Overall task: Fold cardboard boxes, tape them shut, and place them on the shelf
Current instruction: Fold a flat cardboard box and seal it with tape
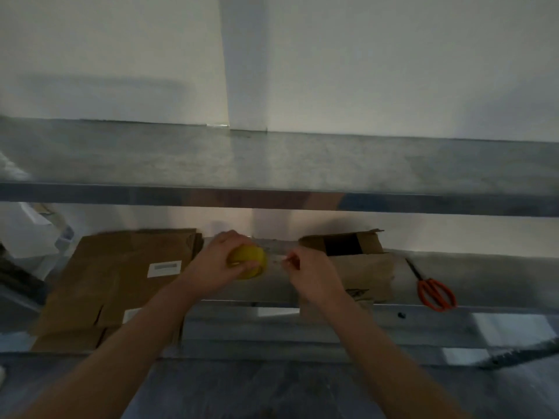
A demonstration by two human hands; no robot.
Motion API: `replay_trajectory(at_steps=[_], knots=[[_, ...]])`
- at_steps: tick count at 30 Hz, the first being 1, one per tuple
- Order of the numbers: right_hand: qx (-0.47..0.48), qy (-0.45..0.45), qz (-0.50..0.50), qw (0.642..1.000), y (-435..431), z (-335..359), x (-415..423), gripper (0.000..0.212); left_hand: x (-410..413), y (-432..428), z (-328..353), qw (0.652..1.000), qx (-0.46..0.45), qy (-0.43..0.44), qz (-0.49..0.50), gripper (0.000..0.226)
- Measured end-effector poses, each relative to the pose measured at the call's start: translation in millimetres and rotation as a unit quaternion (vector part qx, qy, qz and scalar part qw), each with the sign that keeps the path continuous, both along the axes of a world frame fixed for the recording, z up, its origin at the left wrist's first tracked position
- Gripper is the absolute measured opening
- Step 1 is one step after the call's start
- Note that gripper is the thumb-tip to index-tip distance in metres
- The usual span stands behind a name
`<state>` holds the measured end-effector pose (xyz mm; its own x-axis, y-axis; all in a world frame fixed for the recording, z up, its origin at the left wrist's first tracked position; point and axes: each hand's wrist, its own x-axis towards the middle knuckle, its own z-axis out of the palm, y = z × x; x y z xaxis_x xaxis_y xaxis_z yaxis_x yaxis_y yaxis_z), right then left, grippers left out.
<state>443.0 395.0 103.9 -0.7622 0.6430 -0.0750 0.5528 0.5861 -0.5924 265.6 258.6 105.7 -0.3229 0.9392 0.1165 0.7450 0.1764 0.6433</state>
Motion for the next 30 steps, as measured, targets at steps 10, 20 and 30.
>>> replay_trajectory(at_steps=[10,20,30], knots=[[-0.131,0.05,-0.024,0.99,87,51,109,0.007,111,58,52,0.998,-0.009,0.014,0.067,0.041],[-0.072,0.04,-0.013,0.997,130,28,139,0.008,127,105,43,0.999,-0.033,0.005,0.017,0.038],[-0.164,0.09,-0.063,0.98,138,7,134,0.008,117,116,13,0.997,-0.031,-0.056,0.052,0.037]])
